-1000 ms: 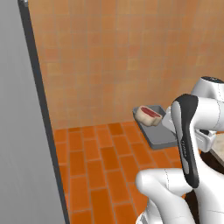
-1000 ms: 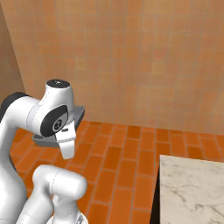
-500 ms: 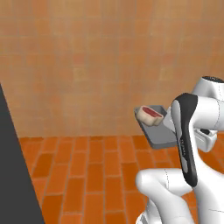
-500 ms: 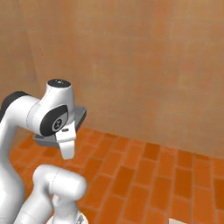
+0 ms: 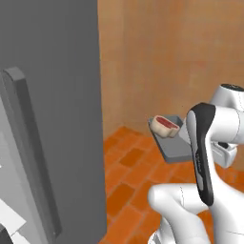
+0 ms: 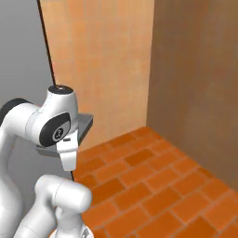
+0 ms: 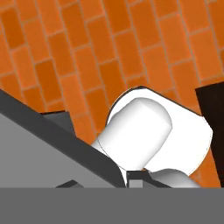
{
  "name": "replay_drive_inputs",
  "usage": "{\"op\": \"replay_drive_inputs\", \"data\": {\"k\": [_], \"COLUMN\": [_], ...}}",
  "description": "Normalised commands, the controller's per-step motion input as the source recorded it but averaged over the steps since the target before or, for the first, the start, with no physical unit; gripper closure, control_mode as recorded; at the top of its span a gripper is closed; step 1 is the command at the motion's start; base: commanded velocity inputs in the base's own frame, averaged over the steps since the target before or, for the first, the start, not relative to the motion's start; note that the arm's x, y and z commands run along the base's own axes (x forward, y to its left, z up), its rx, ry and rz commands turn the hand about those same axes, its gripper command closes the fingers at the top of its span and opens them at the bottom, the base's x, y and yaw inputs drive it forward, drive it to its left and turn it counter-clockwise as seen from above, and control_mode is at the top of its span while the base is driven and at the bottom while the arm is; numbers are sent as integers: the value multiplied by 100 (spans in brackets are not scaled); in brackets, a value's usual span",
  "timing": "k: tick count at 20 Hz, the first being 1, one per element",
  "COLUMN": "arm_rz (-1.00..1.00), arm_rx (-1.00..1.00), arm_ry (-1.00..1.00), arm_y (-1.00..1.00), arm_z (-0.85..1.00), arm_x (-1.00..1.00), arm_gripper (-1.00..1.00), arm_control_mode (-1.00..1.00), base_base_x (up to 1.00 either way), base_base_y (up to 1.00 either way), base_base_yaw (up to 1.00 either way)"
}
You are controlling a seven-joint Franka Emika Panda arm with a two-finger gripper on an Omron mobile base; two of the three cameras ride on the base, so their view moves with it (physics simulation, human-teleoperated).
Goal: Take the meat container that has the steak and place it on the second highest rack of the freezer. Then take the vegetable container that has the squash and lemon and place it on the highest rack of the freezer.
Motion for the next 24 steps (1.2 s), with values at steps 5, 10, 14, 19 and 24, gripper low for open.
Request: {"op": "replay_drive_inputs", "data": {"k": [5, 10, 14, 19, 24], "arm_rz": [0, 0, 0, 0, 0], "arm_rx": [0, 0, 0, 0, 0], "arm_ry": [0, 0, 0, 0, 0], "arm_y": [0, 0, 0, 0, 0], "arm_z": [0, 0, 0, 0, 0], "arm_x": [0, 0, 0, 0, 0], "arm_gripper": [100, 100, 100, 100, 100], "arm_control_mode": [100, 100, 100, 100, 100], "base_base_x": [15, 14, 26, 39, 51], "base_base_y": [0, 0, 8, 31, 45], "base_base_yaw": [97, 92, 63, 38, 5]}}
